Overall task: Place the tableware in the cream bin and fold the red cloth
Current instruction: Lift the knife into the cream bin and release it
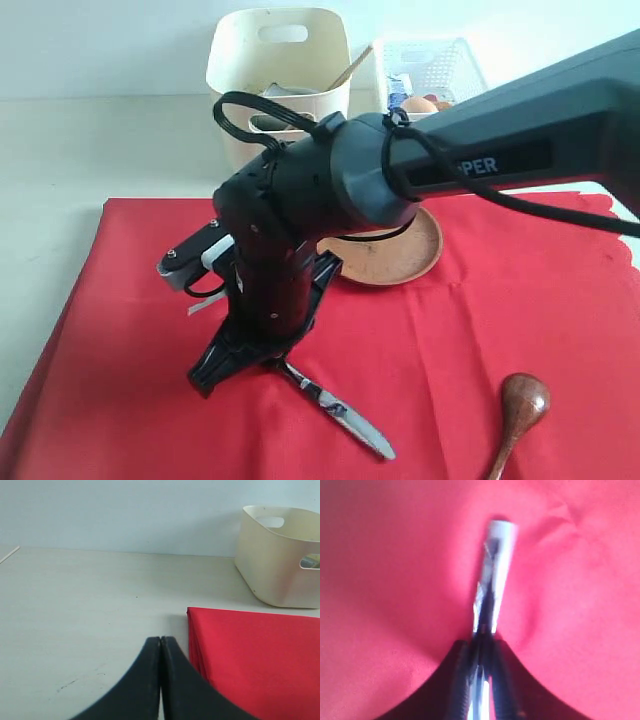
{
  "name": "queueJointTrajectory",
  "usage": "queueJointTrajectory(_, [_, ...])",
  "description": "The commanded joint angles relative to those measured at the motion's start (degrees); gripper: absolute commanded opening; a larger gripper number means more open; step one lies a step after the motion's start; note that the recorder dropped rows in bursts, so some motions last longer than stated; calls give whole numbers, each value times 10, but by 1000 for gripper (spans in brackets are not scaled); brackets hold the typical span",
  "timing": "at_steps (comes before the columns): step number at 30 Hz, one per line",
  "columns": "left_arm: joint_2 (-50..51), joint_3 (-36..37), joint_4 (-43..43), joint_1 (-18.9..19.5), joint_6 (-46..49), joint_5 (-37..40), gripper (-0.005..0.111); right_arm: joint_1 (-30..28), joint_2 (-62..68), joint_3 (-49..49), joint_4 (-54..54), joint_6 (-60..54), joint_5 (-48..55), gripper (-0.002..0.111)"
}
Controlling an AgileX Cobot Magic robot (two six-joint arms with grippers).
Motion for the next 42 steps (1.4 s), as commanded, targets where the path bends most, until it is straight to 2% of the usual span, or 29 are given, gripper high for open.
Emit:
queueJointTrajectory(1, [3, 0, -3, -3, 3, -2, 1, 0, 11, 3, 13, 0, -3, 0])
queueJointTrajectory(7, [3, 0, -3, -3, 3, -2, 1, 0, -21, 2, 117, -70, -10, 0])
queueJointTrajectory(18, [3, 0, -3, -3, 3, -2, 1, 0, -111, 2, 113, -105, -71, 0])
queueJointTrajectory(21, [3, 0, -3, -3, 3, -2, 1, 0, -132, 2, 89, -109, -116, 0])
queueJointTrajectory(27, [3, 0, -3, -3, 3, -2, 1, 0, -157, 2, -43, -109, -223, 0])
queueJointTrajectory(31, [3, 0, -3, -3, 3, -2, 1, -4, -163, 1, -93, -108, -296, 0])
queueJointTrajectory(42, [3, 0, -3, -3, 3, -2, 1, -71, -162, -67, -107, -104, -401, 0])
